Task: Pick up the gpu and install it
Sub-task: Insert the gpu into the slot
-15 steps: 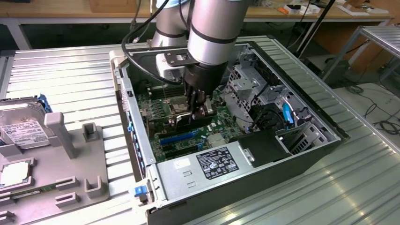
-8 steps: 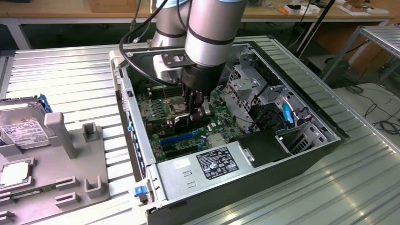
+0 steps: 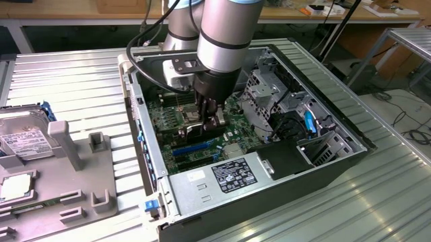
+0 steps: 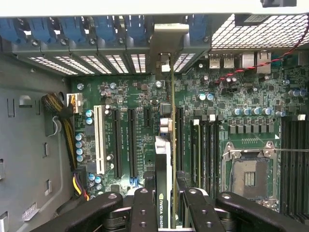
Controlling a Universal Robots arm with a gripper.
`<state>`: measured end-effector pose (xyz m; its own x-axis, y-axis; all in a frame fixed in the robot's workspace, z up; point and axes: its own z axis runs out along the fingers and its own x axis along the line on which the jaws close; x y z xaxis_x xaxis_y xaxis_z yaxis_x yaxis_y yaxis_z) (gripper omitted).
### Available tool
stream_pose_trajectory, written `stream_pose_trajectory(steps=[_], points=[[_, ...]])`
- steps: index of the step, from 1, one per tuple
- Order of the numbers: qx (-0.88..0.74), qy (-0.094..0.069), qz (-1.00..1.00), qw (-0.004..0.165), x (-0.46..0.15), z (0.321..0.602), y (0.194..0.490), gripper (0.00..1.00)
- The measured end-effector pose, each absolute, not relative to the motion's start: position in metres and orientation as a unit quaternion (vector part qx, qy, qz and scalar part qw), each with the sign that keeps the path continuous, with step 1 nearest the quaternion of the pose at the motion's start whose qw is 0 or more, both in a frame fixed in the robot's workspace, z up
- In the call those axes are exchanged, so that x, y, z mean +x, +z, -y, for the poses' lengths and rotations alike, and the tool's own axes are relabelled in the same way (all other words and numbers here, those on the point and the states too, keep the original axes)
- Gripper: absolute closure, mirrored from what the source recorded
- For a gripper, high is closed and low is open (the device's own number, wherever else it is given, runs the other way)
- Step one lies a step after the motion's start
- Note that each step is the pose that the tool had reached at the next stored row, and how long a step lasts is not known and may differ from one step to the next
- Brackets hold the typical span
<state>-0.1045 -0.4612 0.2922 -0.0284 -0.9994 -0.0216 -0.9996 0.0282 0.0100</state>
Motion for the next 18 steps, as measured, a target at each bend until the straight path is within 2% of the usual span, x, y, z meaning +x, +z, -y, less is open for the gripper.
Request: stream_pose_trajectory(steps=[9, 18], points=[[-0.697, 0.012, -0.717, 0.004, -0.1054, 0.4611, 0.2897, 0.73], [-0.697, 0.02, -0.717, -0.004, -0.1053, 0.4612, 0.2896, 0.73]])
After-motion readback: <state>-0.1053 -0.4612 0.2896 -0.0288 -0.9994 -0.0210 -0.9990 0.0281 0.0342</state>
